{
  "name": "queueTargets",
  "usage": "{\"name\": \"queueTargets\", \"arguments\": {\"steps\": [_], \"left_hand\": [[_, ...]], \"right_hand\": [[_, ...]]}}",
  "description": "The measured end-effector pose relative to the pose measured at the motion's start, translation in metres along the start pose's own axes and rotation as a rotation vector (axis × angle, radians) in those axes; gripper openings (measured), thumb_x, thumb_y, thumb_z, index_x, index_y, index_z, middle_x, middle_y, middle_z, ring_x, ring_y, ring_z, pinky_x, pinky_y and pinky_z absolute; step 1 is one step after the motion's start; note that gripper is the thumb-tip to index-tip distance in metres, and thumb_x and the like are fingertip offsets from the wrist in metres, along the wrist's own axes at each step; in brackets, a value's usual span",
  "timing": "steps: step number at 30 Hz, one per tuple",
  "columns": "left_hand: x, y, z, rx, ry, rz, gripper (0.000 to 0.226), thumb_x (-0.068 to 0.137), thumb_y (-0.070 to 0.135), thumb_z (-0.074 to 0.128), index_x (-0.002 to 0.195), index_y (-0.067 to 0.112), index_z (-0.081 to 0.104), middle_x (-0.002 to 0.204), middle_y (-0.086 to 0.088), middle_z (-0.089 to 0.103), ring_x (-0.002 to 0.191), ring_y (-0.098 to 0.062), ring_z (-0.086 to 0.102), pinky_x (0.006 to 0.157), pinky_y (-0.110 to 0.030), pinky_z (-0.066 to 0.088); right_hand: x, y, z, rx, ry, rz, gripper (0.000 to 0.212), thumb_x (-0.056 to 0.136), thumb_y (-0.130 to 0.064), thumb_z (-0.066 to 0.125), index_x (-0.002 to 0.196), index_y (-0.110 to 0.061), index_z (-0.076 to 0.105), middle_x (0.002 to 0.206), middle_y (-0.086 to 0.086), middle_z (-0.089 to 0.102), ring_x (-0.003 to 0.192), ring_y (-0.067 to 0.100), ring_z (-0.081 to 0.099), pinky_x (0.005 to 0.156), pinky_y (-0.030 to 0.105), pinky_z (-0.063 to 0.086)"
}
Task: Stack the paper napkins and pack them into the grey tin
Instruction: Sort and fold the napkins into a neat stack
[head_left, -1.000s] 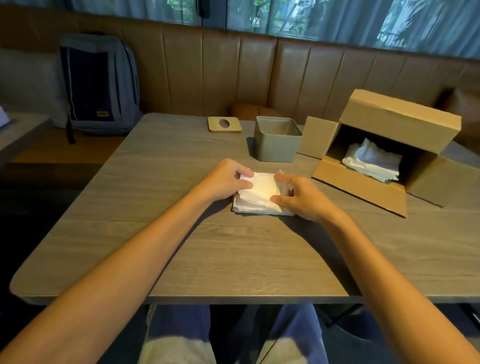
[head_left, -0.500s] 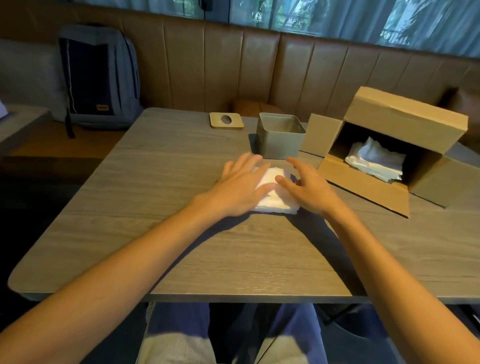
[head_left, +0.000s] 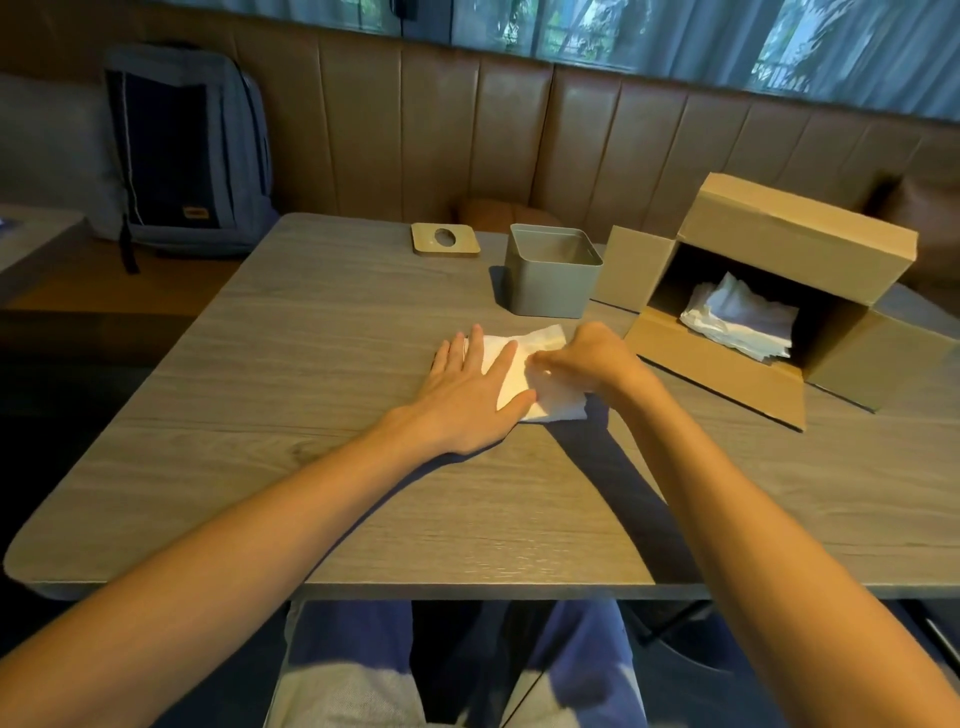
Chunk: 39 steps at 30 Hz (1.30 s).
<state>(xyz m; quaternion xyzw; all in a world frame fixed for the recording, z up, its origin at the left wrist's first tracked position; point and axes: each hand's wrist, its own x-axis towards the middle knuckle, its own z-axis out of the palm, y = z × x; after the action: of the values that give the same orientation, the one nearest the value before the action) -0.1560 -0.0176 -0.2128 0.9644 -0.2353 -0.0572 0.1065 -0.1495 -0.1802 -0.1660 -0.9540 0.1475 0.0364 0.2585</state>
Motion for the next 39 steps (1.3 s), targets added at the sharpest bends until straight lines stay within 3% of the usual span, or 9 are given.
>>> {"name": "queueTargets", "arguments": {"steps": [11, 16, 22, 24, 26, 29, 32, 35, 39], "left_hand": [[0.001, -0.003, 0.005, -0.034, 0.033, -0.094, 0.082, 0.095, 0.072, 0.023, 0.159, 0.03, -0.004, 0.164, -0.022, -0.012, 0.151, -0.041, -0.014, 0.122, -0.052, -0.004], [0.004, -0.01, 0.002, -0.117, 0.054, -0.088, 0.086, 0.092, 0.075, 0.028, 0.158, 0.033, -0.005, 0.165, -0.022, -0.001, 0.152, -0.039, -0.005, 0.123, -0.051, 0.003], [0.026, -0.03, -0.039, -0.905, 0.057, -0.203, 0.112, 0.08, 0.05, 0.077, 0.157, 0.036, -0.003, 0.159, -0.005, 0.03, 0.14, -0.034, 0.039, 0.109, -0.046, 0.04], [0.03, -0.038, -0.054, -1.146, 0.021, -0.319, 0.114, 0.068, 0.046, 0.088, 0.155, 0.033, 0.016, 0.156, -0.004, 0.035, 0.136, -0.033, 0.044, 0.108, -0.045, 0.042], [0.031, -0.042, -0.064, -1.423, -0.063, -0.344, 0.077, 0.075, 0.028, 0.087, 0.138, 0.019, 0.045, 0.145, -0.006, 0.053, 0.123, -0.027, 0.058, 0.101, -0.046, 0.05], [0.029, -0.039, -0.063, -1.682, -0.068, -0.257, 0.039, 0.086, 0.006, 0.074, 0.121, 0.016, 0.06, 0.12, -0.009, 0.071, 0.101, -0.023, 0.072, 0.083, -0.041, 0.06], [0.032, -0.037, -0.055, -1.66, 0.198, -0.117, 0.033, 0.086, 0.007, 0.074, 0.115, 0.019, 0.063, 0.116, -0.007, 0.073, 0.104, -0.023, 0.072, 0.087, -0.042, 0.059], [0.036, -0.039, -0.054, -1.358, 0.419, -0.067, 0.046, 0.082, 0.02, 0.081, 0.121, 0.028, 0.057, 0.116, 0.004, 0.069, 0.104, -0.013, 0.069, 0.079, -0.036, 0.061], [0.032, -0.034, -0.046, -1.26, 0.475, -0.002, 0.045, 0.082, 0.018, 0.081, 0.119, 0.03, 0.057, 0.11, 0.01, 0.068, 0.097, -0.003, 0.068, 0.074, -0.026, 0.06]], "right_hand": [[0.013, -0.015, -0.007, 0.213, -0.092, 0.04, 0.044, 0.09, -0.033, 0.073, 0.125, -0.013, 0.055, 0.12, 0.013, 0.061, 0.111, 0.026, 0.061, 0.101, 0.041, 0.052], [0.012, -0.013, -0.01, 0.271, -0.163, -0.091, 0.024, 0.094, -0.026, 0.069, 0.112, -0.014, 0.059, 0.108, 0.008, 0.064, 0.094, 0.022, 0.065, 0.077, 0.031, 0.058], [0.011, -0.005, -0.01, 0.621, -0.277, -0.247, 0.037, 0.097, -0.028, 0.064, 0.125, -0.005, 0.057, 0.113, 0.011, 0.068, 0.101, 0.026, 0.07, 0.081, 0.034, 0.062], [0.01, -0.004, -0.008, 0.749, -0.266, -0.249, 0.032, 0.097, -0.027, 0.065, 0.124, -0.012, 0.058, 0.114, 0.006, 0.069, 0.103, 0.025, 0.071, 0.085, 0.039, 0.061], [0.011, -0.004, -0.008, 0.847, -0.224, -0.248, 0.029, 0.095, -0.023, 0.068, 0.12, -0.013, 0.058, 0.114, 0.003, 0.069, 0.101, 0.024, 0.072, 0.086, 0.044, 0.061], [0.014, -0.005, -0.007, 0.892, -0.115, -0.313, 0.029, 0.09, -0.019, 0.074, 0.114, -0.016, 0.058, 0.116, 0.0, 0.067, 0.103, 0.023, 0.07, 0.081, 0.039, 0.062], [0.016, -0.008, -0.007, 0.957, 0.011, -0.38, 0.053, 0.084, -0.018, 0.08, 0.128, -0.026, 0.051, 0.124, -0.01, 0.059, 0.112, 0.014, 0.062, 0.082, 0.032, 0.061], [0.019, -0.01, -0.003, 1.018, 0.04, -0.378, 0.068, 0.083, -0.024, 0.081, 0.139, -0.031, 0.044, 0.121, -0.016, 0.059, 0.111, 0.011, 0.063, 0.086, 0.031, 0.06], [0.022, -0.007, 0.01, 1.043, -0.014, -0.397, 0.044, 0.09, -0.028, 0.073, 0.131, -0.016, 0.062, 0.117, 0.0, 0.072, 0.109, 0.024, 0.069, 0.086, 0.036, 0.06]]}}
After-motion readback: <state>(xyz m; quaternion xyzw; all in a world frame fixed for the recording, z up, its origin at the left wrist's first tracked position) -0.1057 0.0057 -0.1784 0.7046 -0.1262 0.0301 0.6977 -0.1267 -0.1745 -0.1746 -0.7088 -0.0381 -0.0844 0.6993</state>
